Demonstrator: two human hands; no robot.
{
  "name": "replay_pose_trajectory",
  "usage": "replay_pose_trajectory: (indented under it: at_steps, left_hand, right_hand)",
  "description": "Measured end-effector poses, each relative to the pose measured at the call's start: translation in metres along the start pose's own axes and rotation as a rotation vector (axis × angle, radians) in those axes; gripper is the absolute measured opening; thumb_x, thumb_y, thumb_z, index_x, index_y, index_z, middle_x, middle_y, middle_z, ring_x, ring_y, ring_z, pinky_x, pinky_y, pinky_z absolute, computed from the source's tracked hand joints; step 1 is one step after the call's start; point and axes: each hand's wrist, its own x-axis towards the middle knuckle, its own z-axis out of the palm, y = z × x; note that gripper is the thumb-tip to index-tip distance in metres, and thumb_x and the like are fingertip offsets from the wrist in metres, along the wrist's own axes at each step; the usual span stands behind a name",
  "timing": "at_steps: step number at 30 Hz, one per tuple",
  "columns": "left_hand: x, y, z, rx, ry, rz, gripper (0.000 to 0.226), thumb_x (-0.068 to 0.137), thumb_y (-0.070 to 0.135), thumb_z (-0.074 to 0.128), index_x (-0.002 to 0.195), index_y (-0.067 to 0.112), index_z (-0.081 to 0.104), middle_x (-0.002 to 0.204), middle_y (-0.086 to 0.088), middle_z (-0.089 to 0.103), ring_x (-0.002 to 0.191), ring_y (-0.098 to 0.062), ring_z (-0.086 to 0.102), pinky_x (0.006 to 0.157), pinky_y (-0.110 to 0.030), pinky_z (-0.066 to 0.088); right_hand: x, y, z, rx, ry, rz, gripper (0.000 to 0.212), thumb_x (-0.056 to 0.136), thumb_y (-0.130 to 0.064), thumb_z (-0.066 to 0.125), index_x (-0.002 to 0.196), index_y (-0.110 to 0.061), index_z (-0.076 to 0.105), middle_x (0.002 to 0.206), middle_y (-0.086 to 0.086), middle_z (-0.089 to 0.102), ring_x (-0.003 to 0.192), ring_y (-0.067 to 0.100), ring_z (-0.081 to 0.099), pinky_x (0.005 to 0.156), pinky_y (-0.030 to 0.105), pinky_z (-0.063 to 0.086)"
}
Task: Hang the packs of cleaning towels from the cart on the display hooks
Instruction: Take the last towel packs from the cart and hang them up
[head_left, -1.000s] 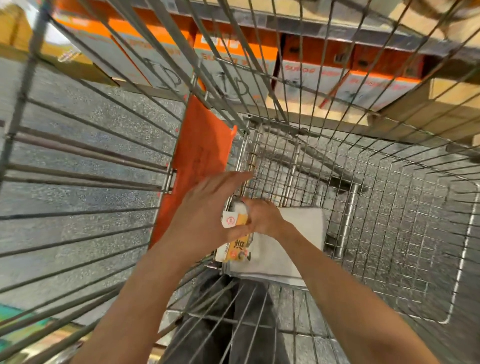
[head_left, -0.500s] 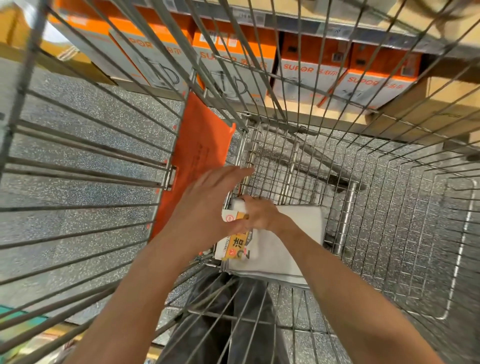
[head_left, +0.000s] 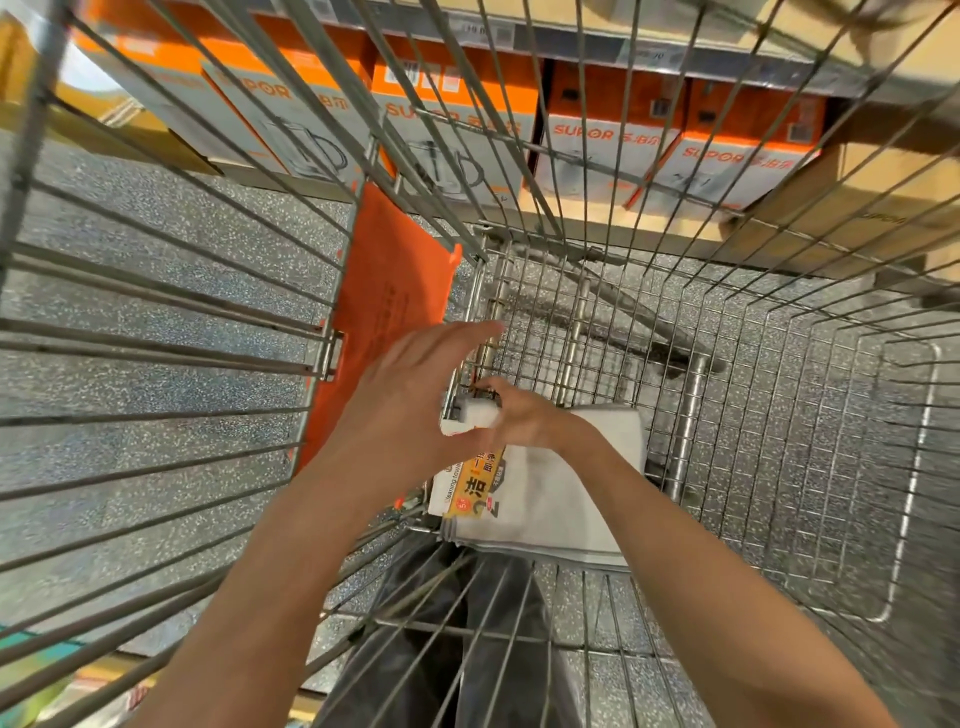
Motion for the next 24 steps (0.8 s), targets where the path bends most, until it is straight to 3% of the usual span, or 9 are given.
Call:
replay_pose_trajectory:
  at_steps: [2, 6, 10, 13, 16, 19, 24]
  left_hand:
    - [-0.001, 0.0, -0.002, 0.002, -0.001, -0.011, 0.087, 0.073, 0.028, 0.078, 0.135, 0.056, 0.024, 0.132, 0.03, 0.029, 0.122, 0.009, 0.018, 0.112, -0.033, 0.021]
    - [-0.004, 0.002, -0.004, -0.008, -0.001, -0.038, 0.086, 0.074, 0.028, 0.078, 0.143, 0.047, 0.029, 0.142, 0.022, 0.033, 0.132, 0.0, 0.022, 0.115, -0.037, 0.022]
    - [-0.009, 0.006, -0.001, -0.033, -0.001, -0.041, 0.086, 0.074, 0.027, 0.078, 0.14, 0.05, 0.028, 0.146, 0.018, 0.034, 0.135, -0.005, 0.023, 0.114, -0.035, 0.021]
    - [-0.011, 0.008, -0.002, -0.018, 0.028, -0.016, 0.083, 0.073, 0.025, 0.08, 0.14, 0.042, 0.035, 0.144, 0.016, 0.038, 0.134, -0.006, 0.027, 0.11, -0.027, 0.022]
    - [-0.013, 0.014, -0.012, -0.02, 0.068, 0.01, 0.085, 0.07, 0.024, 0.082, 0.138, 0.044, 0.035, 0.141, 0.016, 0.041, 0.129, -0.005, 0.03, 0.106, -0.023, 0.02]
    - [-0.012, 0.024, -0.025, -0.014, 0.111, 0.029, 0.088, 0.069, 0.021, 0.083, 0.135, 0.045, 0.029, 0.143, 0.006, 0.043, 0.133, -0.016, 0.034, 0.113, -0.03, 0.02]
    - [-0.018, 0.052, -0.05, -0.057, 0.141, 0.075, 0.087, 0.066, 0.015, 0.084, 0.141, 0.028, 0.042, 0.141, 0.001, 0.046, 0.131, -0.022, 0.039, 0.109, -0.045, 0.032]
  right_hand:
    - [-0.011, -0.001, -0.001, -0.007, 0.024, -0.041, 0.082, 0.071, -0.012, 0.077, 0.139, -0.024, 0.031, 0.128, 0.01, 0.056, 0.107, 0.026, 0.058, 0.093, 0.042, 0.048]
    - [-0.036, -0.004, -0.002, -0.057, 0.071, -0.11, 0.071, 0.074, -0.019, 0.074, 0.132, -0.034, 0.035, 0.108, 0.014, 0.064, 0.091, 0.028, 0.062, 0.082, 0.038, 0.05]
    - [-0.062, -0.006, -0.021, -0.004, 0.169, -0.177, 0.067, 0.077, -0.019, 0.073, 0.133, -0.034, 0.04, 0.116, 0.011, 0.063, 0.099, 0.031, 0.062, 0.085, 0.038, 0.05]
    - [-0.083, -0.008, -0.037, 0.075, 0.252, -0.206, 0.066, 0.076, -0.014, 0.074, 0.131, -0.037, 0.046, 0.128, -0.001, 0.058, 0.109, 0.024, 0.058, 0.091, 0.036, 0.048]
    - [-0.105, -0.011, -0.049, 0.182, 0.32, -0.222, 0.061, 0.076, -0.01, 0.074, 0.124, -0.039, 0.052, 0.124, -0.009, 0.057, 0.111, 0.019, 0.055, 0.094, 0.04, 0.048]
    - [-0.13, -0.021, -0.061, 0.283, 0.409, -0.27, 0.055, 0.075, -0.008, 0.076, 0.114, -0.041, 0.056, 0.122, -0.011, 0.057, 0.114, 0.015, 0.052, 0.098, 0.045, 0.046]
    - [-0.182, -0.049, -0.08, 0.42, 0.55, -0.393, 0.053, 0.072, -0.005, 0.077, 0.103, -0.043, 0.059, 0.12, -0.006, 0.062, 0.117, 0.019, 0.054, 0.102, 0.048, 0.044]
